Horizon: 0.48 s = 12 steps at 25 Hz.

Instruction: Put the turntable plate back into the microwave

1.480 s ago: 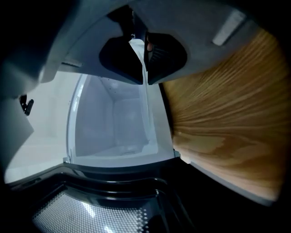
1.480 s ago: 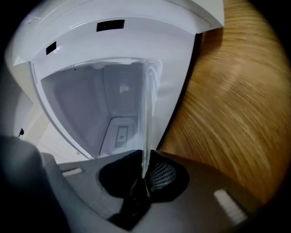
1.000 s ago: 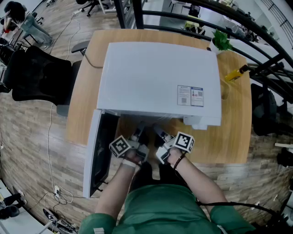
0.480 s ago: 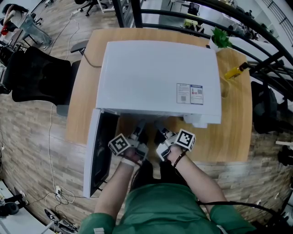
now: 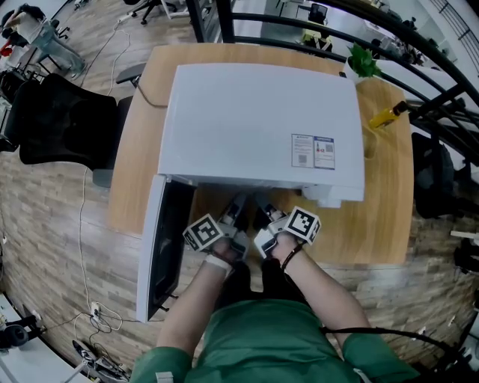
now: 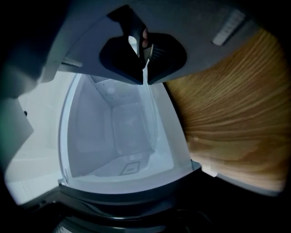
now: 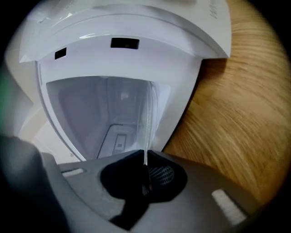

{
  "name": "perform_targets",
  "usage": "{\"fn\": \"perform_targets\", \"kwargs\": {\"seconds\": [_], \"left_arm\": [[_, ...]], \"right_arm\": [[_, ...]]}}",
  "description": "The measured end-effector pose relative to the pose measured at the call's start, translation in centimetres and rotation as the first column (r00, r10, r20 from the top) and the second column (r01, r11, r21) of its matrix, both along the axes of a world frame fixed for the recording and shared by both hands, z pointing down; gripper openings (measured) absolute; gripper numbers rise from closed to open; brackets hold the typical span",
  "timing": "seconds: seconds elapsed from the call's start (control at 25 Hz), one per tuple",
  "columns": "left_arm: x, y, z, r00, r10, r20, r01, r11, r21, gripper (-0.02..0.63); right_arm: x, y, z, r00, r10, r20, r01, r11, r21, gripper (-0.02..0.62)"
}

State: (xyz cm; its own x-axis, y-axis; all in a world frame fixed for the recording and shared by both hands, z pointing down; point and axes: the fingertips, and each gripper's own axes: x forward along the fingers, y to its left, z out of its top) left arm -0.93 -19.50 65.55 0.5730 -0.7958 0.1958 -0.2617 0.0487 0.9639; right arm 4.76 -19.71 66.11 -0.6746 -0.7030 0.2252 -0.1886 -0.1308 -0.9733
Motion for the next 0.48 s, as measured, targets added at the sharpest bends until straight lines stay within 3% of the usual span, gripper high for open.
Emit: {"fn": "perform_targets", "kwargs": {"seconds": [0.32, 0.48], "left_arm": [[0.27, -0.53, -0.08, 0.994, 0.021, 0.11, -0.024, 0.999, 0.024, 0.048], [0.31, -0.68, -0.04, 0.992, 0.023, 0.125, -0.026, 0.999, 0.021, 0.049]], "right_arm": [[0.26, -0.53, -0.26, 0.992, -0.017, -0.128, 0.024, 0.998, 0.051, 0.034], [0.34, -0.65, -0.21, 0.99, -0.007, -0.139, 0.012, 0.999, 0.033, 0.034]]}}
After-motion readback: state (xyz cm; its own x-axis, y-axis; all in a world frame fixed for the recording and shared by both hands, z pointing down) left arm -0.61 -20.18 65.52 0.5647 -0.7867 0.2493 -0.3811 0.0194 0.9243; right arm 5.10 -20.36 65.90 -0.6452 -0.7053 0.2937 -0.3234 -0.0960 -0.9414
